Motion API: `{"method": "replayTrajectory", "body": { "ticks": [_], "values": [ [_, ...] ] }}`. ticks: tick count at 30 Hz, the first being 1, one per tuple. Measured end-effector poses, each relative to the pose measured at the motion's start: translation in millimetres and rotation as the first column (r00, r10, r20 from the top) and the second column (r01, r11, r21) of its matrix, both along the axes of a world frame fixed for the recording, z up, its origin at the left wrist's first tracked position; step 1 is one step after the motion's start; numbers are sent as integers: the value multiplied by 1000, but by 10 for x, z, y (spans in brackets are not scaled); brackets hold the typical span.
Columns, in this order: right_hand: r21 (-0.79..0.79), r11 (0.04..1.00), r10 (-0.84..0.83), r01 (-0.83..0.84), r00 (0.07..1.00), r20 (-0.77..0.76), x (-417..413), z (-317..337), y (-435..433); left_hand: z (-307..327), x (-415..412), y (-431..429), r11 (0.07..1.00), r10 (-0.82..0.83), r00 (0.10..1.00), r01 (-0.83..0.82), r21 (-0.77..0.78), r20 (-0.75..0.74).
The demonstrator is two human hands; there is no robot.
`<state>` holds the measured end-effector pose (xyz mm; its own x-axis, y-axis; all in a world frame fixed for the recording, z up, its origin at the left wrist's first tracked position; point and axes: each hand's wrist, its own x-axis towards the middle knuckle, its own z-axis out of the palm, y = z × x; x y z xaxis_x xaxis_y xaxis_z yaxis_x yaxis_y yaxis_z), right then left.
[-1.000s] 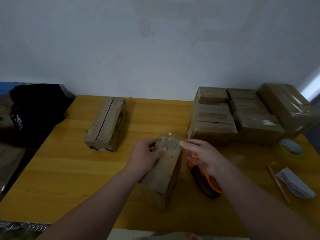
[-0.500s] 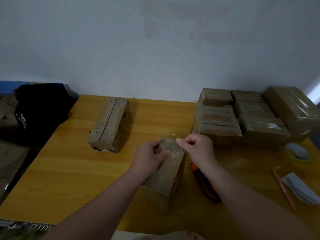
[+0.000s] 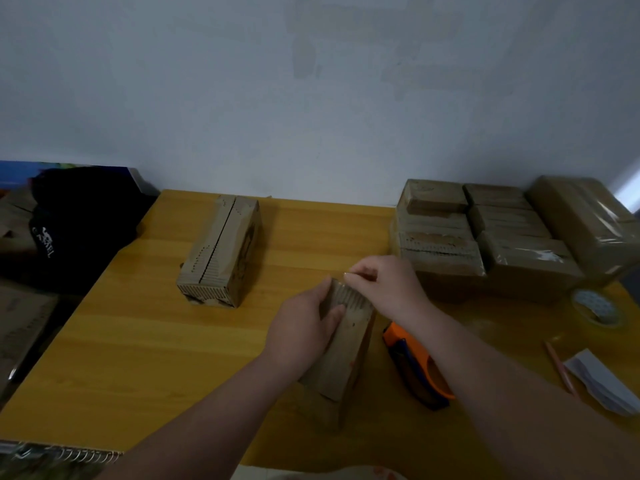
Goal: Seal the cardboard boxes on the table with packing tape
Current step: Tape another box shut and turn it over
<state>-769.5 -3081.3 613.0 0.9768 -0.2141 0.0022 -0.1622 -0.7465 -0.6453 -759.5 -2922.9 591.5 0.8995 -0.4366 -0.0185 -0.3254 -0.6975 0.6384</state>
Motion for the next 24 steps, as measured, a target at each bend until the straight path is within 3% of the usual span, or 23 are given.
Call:
{"method": "replayTrajectory", "body": {
  "ticks": [6, 10, 13, 16, 18, 21, 24],
  "values": [
    [264, 954, -109, 138, 986, -122, 66, -8, 11, -7, -61, -12, 988, -70, 993, 55, 144, 98],
    [490, 840, -88, 233, 950, -301, 93, 63, -43, 34, -97, -32, 969, -102, 977, 55, 241, 185],
    [583, 769, -14, 262, 919, -395, 93, 111, -121, 41, -126, -47, 976, -152, 902, 74, 203, 403],
    [676, 678, 29, 289, 909, -417, 91, 142, -172, -31, -116, -46, 981, -188, 850, 137, 138, 492],
    [590, 773, 26, 233, 918, -397, 100, 150, -135, -31, -118, -42, 980, -200, 838, 157, 126, 509],
    [275, 959, 21, 66, 953, -301, 136, 110, -43, -36, -135, -35, 971, -229, 837, 163, 173, 498],
    [120, 993, 44, -20, 979, -199, 157, 69, -21, -33, -136, -24, 967, -235, 844, 154, 201, 482]
  ]
}}
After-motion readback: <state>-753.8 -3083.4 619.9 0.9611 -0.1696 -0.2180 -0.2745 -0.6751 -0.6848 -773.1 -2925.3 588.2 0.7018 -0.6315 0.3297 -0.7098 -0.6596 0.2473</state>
